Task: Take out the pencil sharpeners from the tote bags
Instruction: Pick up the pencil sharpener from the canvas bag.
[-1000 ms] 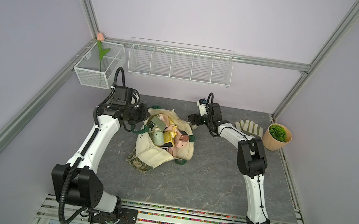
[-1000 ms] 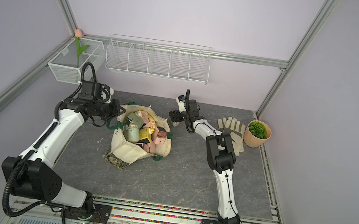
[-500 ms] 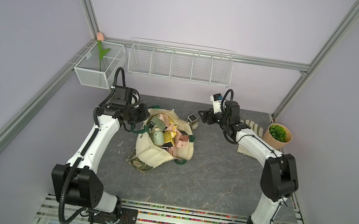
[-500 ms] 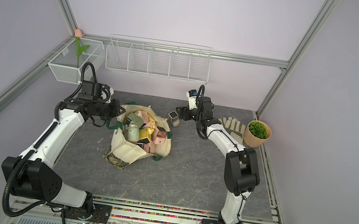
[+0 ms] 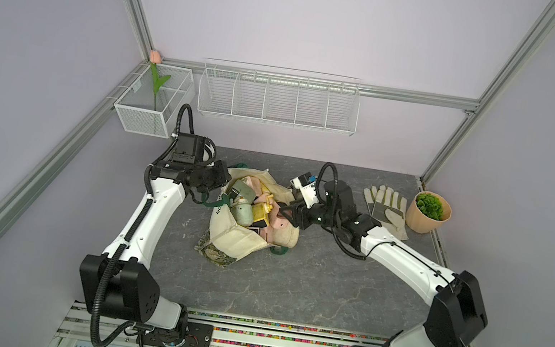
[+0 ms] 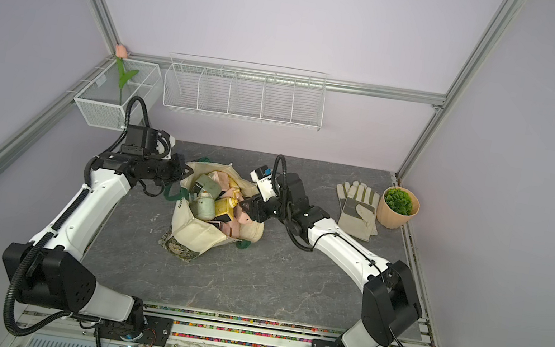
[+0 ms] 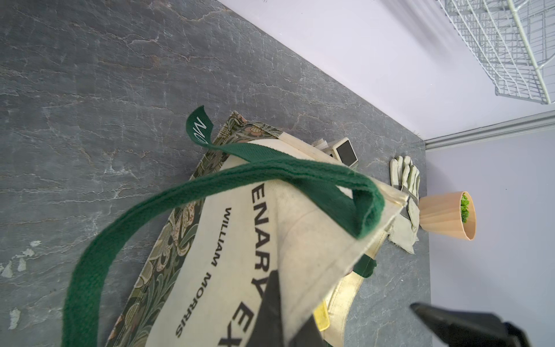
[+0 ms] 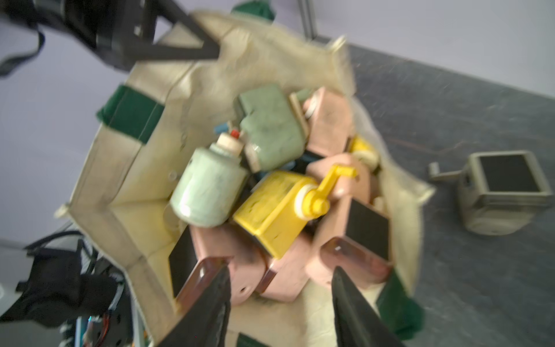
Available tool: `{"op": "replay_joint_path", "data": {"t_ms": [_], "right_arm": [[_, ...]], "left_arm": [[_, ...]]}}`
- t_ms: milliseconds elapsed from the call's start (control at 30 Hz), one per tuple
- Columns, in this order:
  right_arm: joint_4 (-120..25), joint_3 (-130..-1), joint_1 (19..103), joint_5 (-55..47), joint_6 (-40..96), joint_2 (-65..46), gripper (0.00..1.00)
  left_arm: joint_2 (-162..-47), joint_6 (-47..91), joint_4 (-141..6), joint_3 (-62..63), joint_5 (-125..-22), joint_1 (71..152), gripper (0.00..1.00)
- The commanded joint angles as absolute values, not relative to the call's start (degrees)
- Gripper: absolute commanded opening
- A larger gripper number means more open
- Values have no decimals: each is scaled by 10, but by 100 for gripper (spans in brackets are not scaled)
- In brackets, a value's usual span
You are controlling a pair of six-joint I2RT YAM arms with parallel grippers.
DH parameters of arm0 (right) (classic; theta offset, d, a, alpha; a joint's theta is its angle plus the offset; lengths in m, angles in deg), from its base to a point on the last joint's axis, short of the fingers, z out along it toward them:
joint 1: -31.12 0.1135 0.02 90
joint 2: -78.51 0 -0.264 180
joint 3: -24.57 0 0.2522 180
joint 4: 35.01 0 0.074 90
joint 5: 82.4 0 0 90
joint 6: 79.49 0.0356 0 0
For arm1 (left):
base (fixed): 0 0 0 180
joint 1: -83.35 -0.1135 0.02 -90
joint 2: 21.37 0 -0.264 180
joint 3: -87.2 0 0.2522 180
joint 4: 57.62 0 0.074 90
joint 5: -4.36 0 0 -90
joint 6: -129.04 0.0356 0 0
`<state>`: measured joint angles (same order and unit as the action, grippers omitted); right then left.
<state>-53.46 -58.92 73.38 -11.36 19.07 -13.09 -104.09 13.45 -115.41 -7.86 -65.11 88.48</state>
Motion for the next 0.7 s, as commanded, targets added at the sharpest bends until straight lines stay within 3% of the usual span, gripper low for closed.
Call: {"op": "replay_joint_path", "data": {"t_ms": [0, 333, 667], "right_arm": [[-556, -589, 764, -102, 168, -145, 50], [-573, -626, 868, -102, 140, -211, 38], [-617, -736, 969, -101, 84, -299, 41]], "left_arm": [[-1042, 151, -1179, -121, -669, 883, 0], [-1075, 145, -1189, -167, -666, 883, 0], [-1107, 144, -1211, -211, -668, 883, 0]]}}
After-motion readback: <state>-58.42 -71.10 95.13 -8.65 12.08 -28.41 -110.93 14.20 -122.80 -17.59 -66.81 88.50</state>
